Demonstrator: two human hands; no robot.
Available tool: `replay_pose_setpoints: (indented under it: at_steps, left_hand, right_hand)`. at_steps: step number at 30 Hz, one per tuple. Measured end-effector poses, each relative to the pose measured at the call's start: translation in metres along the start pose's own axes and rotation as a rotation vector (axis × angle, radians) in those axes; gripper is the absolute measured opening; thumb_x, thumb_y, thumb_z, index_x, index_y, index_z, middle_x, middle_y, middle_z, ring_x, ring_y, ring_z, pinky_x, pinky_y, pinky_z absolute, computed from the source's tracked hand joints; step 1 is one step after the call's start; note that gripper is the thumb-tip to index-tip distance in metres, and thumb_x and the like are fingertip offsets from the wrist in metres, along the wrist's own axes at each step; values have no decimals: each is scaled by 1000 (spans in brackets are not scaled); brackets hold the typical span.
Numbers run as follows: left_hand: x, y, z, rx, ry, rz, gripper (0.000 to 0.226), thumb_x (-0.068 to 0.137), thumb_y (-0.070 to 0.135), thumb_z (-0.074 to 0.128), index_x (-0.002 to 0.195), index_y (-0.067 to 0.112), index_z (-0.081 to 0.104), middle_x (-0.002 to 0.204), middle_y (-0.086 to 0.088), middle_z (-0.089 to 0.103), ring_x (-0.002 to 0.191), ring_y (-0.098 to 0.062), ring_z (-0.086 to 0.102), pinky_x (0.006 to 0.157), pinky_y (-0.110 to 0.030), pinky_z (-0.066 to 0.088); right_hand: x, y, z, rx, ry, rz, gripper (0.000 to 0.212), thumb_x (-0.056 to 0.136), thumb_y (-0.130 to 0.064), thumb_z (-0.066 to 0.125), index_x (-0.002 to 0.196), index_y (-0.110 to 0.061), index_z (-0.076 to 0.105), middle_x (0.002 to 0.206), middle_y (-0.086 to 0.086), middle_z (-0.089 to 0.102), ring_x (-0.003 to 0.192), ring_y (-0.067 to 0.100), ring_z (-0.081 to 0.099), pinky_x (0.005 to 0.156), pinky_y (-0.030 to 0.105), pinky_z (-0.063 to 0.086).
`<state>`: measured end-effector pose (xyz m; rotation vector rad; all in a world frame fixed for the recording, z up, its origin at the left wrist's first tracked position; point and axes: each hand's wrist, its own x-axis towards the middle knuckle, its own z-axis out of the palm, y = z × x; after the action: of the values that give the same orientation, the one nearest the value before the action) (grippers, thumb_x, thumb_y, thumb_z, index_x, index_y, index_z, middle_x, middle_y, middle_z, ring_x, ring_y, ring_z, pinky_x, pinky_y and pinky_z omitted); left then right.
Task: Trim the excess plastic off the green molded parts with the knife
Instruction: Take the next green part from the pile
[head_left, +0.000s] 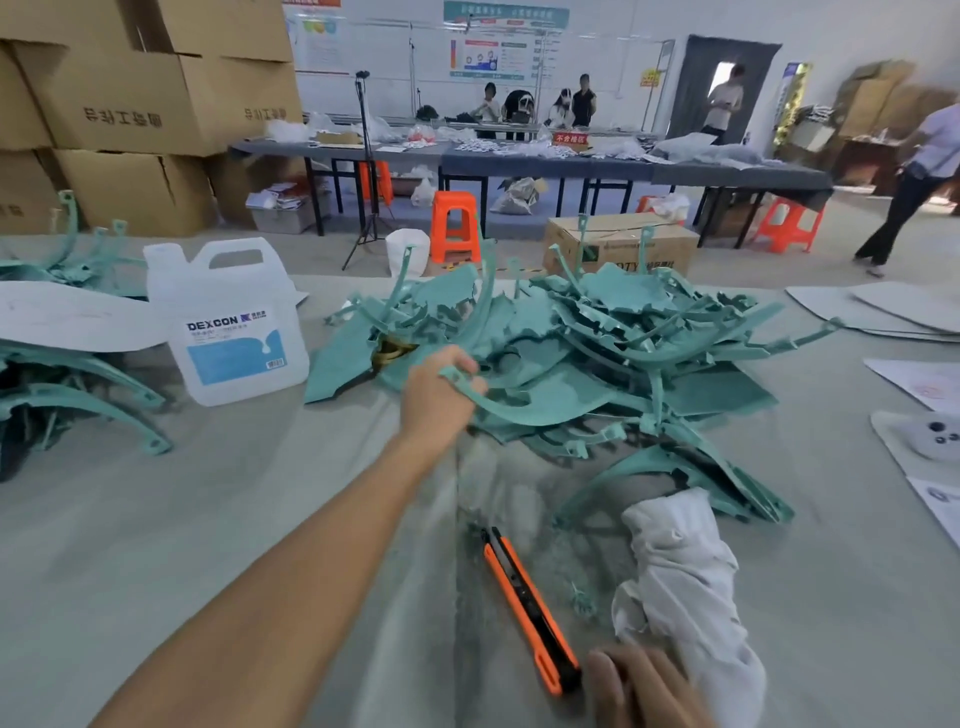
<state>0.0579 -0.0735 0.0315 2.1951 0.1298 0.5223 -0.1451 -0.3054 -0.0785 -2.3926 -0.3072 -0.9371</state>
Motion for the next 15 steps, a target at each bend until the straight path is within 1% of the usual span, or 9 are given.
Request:
replay_pose_setpoints:
  at_steps: [1,3,5,6,8,10,12,14,15]
  left_hand:
    - [3,-8,-18,-2,51,-23,14,82,16,75,88,24,66,88,9,67,76,-7,63,61,-20,41]
    - [10,-16,-57,-2,157,-43,19,80,18,75,91,28,64,86,14,62,78,-8,59,66,-25,39]
    - [14,-21,-96,-67,269,-59,20,78,26,72,93,33,61,81,16,60,73,-3,57,67,-27,43]
    - [13,-27,-117,-89,301,-67,22,77,30,69,97,35,60,80,13,61,72,-7,59,69,-29,46]
    - [6,-46,-155,-27,274,-92,35,80,28,64,112,41,56,84,1,65,76,-24,63,74,-36,50]
    - [-7,-74,-184,229,189,-174,49,85,22,66,131,34,52,99,-8,66,91,-34,61,83,-41,47]
    - [-24,-102,-201,457,148,-294,60,86,24,71,142,23,48,126,-20,58,120,-39,50,101,-45,40]
    - [-46,-112,-203,521,185,-339,65,85,29,74,144,20,46,142,-26,44,136,-38,32,113,-47,28]
    - [-55,-112,-198,521,241,-286,59,86,27,74,139,17,51,142,-26,43,136,-38,32,113,-47,27]
  right_hand:
    - [-2,0,-4,21,-76,-13,45,91,-14,58,46,-13,63,53,3,61,69,-11,38,81,0,32]
    - [6,-4,-4,67,36,2,62,101,-34,43,48,-12,66,63,1,68,67,2,56,71,14,43]
    - [11,-11,-6,140,20,35,52,91,-33,49,49,-6,65,67,0,71,72,21,64,71,22,45]
    - [14,-16,-9,179,-33,77,48,83,-36,51,53,-3,66,65,-5,68,71,27,65,70,20,43]
    - [19,-26,-19,165,-86,109,46,77,-41,52,61,-2,70,69,-5,65,71,27,66,69,13,37]
    - [19,-24,-25,103,-72,52,32,79,-26,59,58,-3,67,70,7,69,72,31,63,70,24,39]
    - [16,-26,-27,107,-159,96,41,85,-29,50,57,-5,67,71,8,69,68,33,65,70,35,40]
    - [6,-25,-23,143,-198,139,41,87,-32,51,62,-6,71,79,6,74,82,29,70,81,37,44]
    - [1,-24,-20,145,-198,163,35,87,-30,54,64,-11,73,88,7,77,92,27,70,86,31,44]
